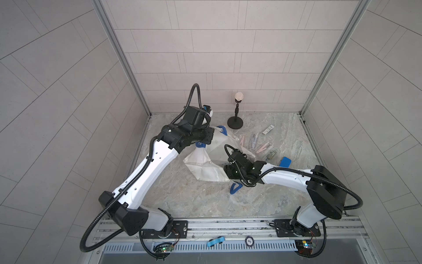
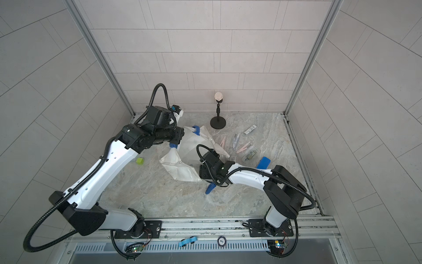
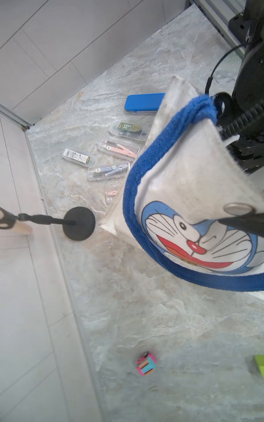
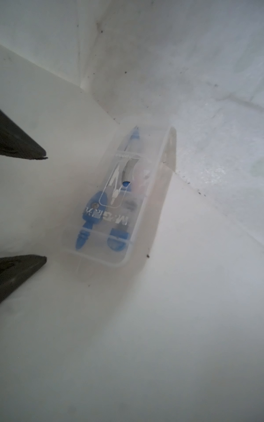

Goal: Take out the compass set from the canvas bag
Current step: Adjust the canvas bag at the center of the board.

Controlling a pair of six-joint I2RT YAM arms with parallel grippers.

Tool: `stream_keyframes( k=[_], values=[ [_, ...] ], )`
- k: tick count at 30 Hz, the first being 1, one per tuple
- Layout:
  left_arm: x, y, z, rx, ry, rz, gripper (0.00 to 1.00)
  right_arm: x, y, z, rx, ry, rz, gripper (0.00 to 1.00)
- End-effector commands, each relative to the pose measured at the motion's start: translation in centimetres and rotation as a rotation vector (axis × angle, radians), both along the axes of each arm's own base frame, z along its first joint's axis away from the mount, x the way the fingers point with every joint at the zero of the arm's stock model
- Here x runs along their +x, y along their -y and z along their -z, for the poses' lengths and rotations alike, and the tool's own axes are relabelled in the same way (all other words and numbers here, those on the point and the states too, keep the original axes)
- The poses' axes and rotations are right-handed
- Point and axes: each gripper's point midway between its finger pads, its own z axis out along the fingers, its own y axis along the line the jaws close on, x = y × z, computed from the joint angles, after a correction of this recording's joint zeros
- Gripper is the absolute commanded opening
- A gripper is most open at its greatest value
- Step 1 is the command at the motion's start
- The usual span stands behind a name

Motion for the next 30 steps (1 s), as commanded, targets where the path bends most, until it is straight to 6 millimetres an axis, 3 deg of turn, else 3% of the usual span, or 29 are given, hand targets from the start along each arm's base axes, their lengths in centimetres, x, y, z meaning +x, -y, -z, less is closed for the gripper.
stream_keyframes(
  k=[1, 3, 5, 9, 18, 23, 30],
  values=[
    [-0.8, 0.2, 1.7, 0.113, -0.008, 0.045, 0.00, 1.6, -0.8, -2.1, 0.083, 0.092, 0.056, 0.65],
    [-2.2, 0.5, 3.2, 0.146, -0.033, 0.071, 0.00, 2.0, -1.1, -2.7, 0.111, 0.114, 0.069, 0.58],
    [-3.5, 0.4, 4.8, 0.186, -0.056, 0.089, 0.00, 2.4, -1.0, -3.1, 0.116, 0.126, 0.088, 0.57],
    [-5.4, -0.2, 6.9, 0.207, -0.102, 0.081, 0.00, 2.9, -1.5, -3.0, 0.111, 0.111, 0.104, 0.72],
    [-4.8, 0.4, 6.2, 0.158, -0.076, 0.026, 0.00, 3.0, -5.7, -0.7, 0.058, 0.126, -0.051, 0.83],
    [-4.4, 0.5, 6.3, 0.159, -0.074, 0.008, 0.00, 2.1, -7.6, -0.5, 0.006, 0.182, -0.181, 0.79],
    [-3.9, 0.8, 5.8, 0.144, -0.061, 0.003, 0.00, 2.7, -8.1, 0.3, -0.183, 0.230, -0.348, 0.79]
  ],
)
